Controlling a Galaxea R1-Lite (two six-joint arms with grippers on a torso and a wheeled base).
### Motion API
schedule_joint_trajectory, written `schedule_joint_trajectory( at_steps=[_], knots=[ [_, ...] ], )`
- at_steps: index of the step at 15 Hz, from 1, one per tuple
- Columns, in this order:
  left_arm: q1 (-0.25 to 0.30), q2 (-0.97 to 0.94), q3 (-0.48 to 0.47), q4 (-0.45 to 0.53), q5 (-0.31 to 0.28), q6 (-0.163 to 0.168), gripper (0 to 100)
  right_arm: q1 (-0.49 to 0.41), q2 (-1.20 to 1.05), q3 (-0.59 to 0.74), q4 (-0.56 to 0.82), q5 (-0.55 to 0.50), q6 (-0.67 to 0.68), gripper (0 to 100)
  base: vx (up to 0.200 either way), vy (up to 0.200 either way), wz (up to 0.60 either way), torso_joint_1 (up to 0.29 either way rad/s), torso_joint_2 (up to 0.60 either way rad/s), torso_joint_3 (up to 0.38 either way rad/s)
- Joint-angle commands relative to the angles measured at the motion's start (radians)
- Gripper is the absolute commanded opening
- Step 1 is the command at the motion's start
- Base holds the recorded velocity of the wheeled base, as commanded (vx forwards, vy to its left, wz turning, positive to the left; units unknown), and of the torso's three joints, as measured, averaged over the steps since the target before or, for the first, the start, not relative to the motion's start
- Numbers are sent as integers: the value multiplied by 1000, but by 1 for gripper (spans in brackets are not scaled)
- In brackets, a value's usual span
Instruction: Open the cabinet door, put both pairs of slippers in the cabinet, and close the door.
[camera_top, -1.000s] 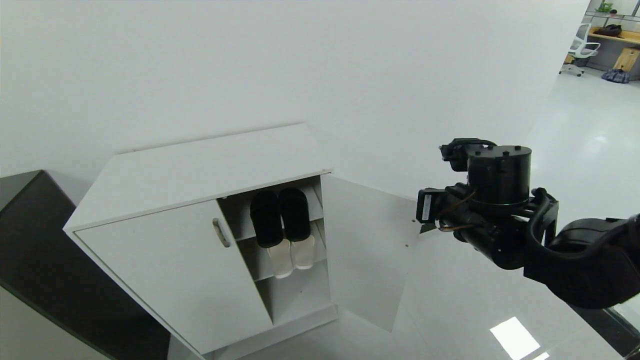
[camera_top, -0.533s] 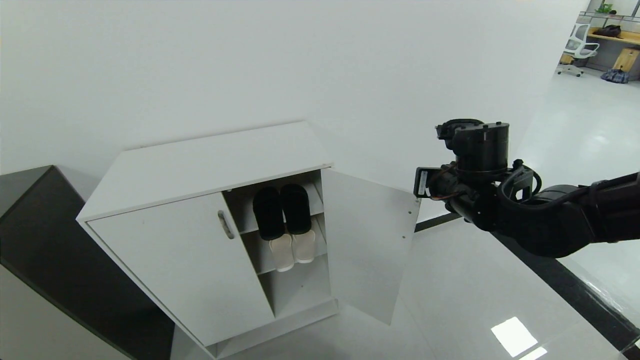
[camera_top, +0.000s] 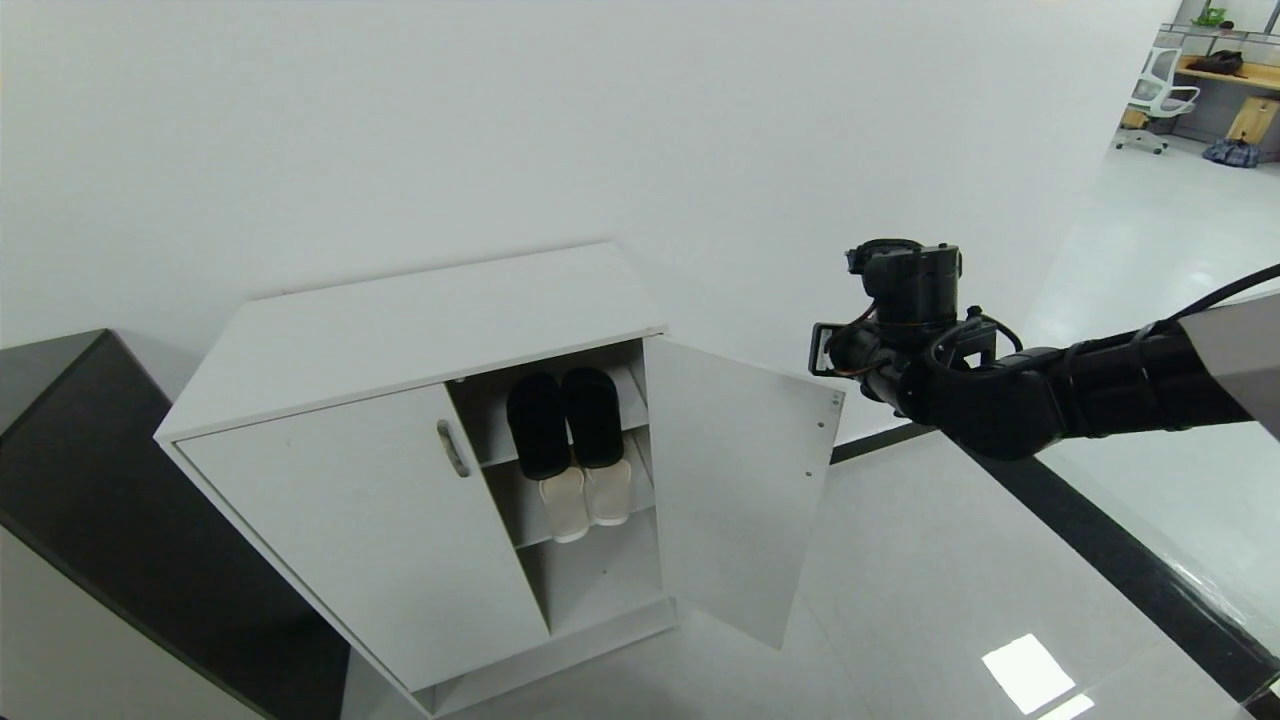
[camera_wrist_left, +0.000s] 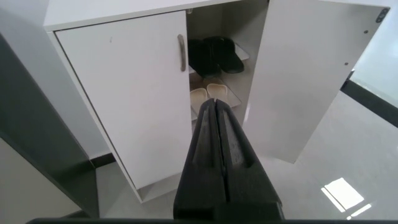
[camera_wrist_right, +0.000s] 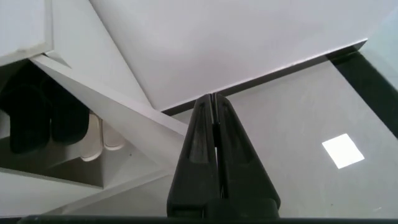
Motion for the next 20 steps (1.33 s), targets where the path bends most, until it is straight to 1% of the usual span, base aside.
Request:
schedule_joint_trajectory(
  at_steps=[1, 5, 13, 15, 18, 20],
  knots=[
    [0, 0, 0, 0, 0, 0, 0, -14, 52, -22, 0, 3, 1, 0, 0, 0, 0, 0, 0, 0],
    [0, 1, 0, 0, 0, 0, 0, -33, 96, -38, -2, 4, 1, 0, 0, 0, 0, 0, 0, 0],
    [0, 0, 0, 0, 0, 0, 0, -30, 109, -34, 0, 6, 1, 0, 0, 0, 0, 0, 0, 0],
    [0, 1, 0, 0, 0, 0, 0, -14, 87, 1, -2, 4, -4, 0, 0, 0, 0, 0, 0, 0],
    [0, 0, 0, 0, 0, 0, 0, 36, 15, 92, -6, 4, -4, 0, 0, 0, 0, 0, 0, 0],
    [0, 0, 0, 0, 0, 0, 0, 102, -51, 166, -8, 4, -1, 0, 0, 0, 0, 0, 0, 0]
  ],
)
